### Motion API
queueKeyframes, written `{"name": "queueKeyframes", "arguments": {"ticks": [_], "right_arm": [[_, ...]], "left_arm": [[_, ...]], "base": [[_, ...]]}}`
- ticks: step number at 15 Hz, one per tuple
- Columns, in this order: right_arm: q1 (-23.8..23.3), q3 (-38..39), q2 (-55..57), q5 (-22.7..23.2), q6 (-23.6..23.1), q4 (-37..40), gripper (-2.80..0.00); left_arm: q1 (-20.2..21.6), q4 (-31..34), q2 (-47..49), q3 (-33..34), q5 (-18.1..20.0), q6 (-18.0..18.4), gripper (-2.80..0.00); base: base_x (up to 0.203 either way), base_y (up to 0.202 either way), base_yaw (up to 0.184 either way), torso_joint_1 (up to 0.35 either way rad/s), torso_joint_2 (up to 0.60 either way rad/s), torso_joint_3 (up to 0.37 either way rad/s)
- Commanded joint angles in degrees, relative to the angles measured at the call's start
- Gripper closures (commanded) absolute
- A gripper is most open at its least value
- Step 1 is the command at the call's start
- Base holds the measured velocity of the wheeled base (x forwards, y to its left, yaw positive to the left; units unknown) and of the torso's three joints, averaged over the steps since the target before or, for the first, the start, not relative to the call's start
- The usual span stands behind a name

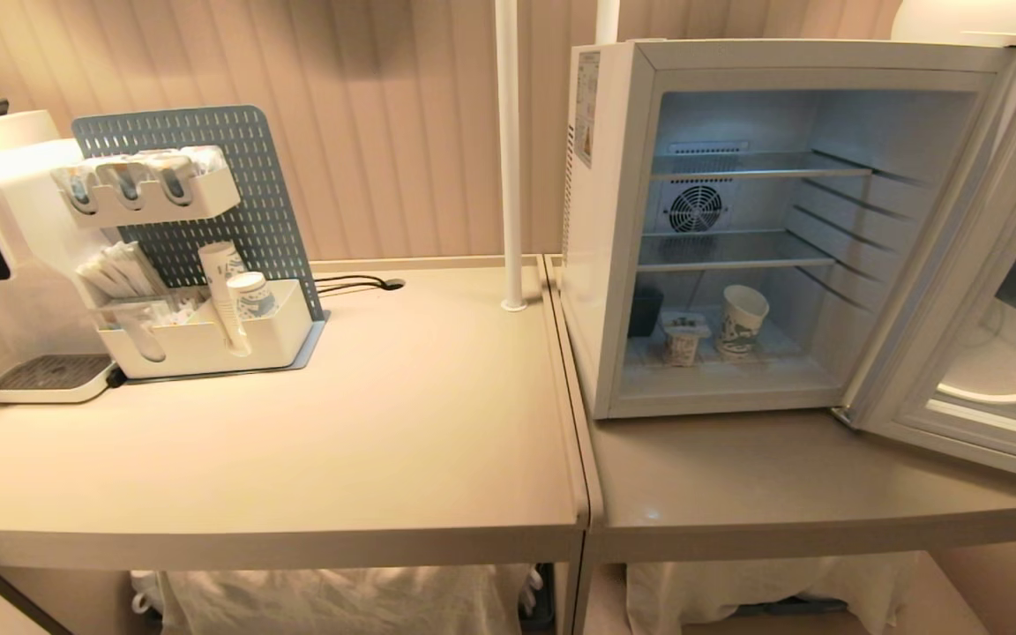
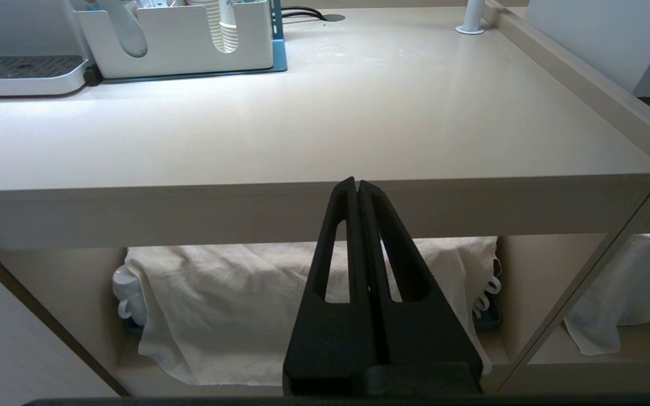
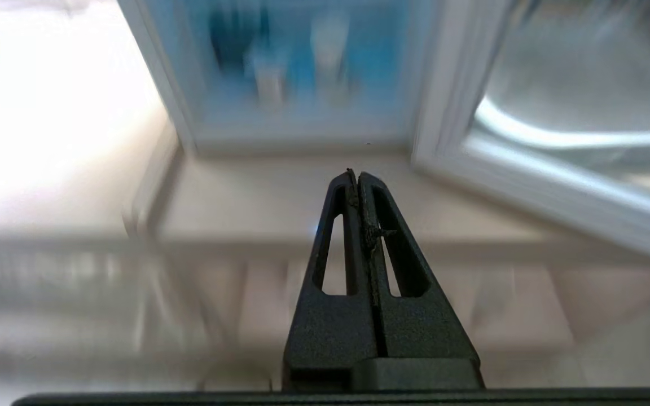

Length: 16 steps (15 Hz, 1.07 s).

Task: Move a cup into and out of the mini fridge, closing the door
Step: Take the yoghurt out of the freezer

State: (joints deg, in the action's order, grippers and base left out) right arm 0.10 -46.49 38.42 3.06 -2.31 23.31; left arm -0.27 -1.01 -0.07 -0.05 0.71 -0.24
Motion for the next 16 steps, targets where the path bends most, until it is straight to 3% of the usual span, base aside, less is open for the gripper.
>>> {"name": "queueKeyframes", "arguments": {"ticks": [1, 3, 6, 8, 10, 11, 16], "right_arm": [[0.13, 3.42, 16.2, 3.16, -2.38, -0.67, 0.0], [0.15, 12.06, 20.64, 5.63, -3.34, -10.4, 0.0], [0.16, 23.22, 31.82, 6.76, -3.48, -40.78, 0.0], [0.21, 27.39, 40.73, 6.95, -3.44, -54.96, 0.0], [0.23, 29.01, 48.89, 7.53, -3.39, -64.44, 0.0], [0.24, 29.51, 52.66, 8.13, -3.44, -69.86, -2.8], [2.85, 30.65, 72.46, 9.57, -3.25, -99.38, -2.8]], "left_arm": [[0.0, -0.04, -0.01, 0.03, 0.0, -0.02, 0.0], [-0.05, -0.04, -0.01, -0.04, 0.0, -0.02, 0.0], [0.0, -0.04, -0.01, 0.0, 0.0, -0.02, 0.0], [0.0, -0.04, -0.01, 0.03, 0.0, -0.02, 0.0], [0.0, -0.04, -0.01, -0.04, 0.0, -0.11, 0.0], [0.0, -0.04, -0.01, 0.0, 0.0, -0.23, 0.0], [0.0, -0.04, -0.01, -0.02, 0.0, -0.37, 0.0]], "base": [[0.0, 0.0, 0.0, 0.0, 0.0, 0.0], [0.0, 0.0, 0.0, 0.0, 0.0, 0.0], [0.0, 0.0, 0.0, 0.0, 0.0, 0.0], [0.0, 0.0, 0.0, 0.0, 0.0, 0.0], [0.0, 0.0, 0.0, 0.0, 0.0, 0.0], [0.0, 0.0, 0.0, 0.0, 0.0, 0.0], [0.0, 0.0, 0.0, 0.0, 0.0, 0.0]]}}
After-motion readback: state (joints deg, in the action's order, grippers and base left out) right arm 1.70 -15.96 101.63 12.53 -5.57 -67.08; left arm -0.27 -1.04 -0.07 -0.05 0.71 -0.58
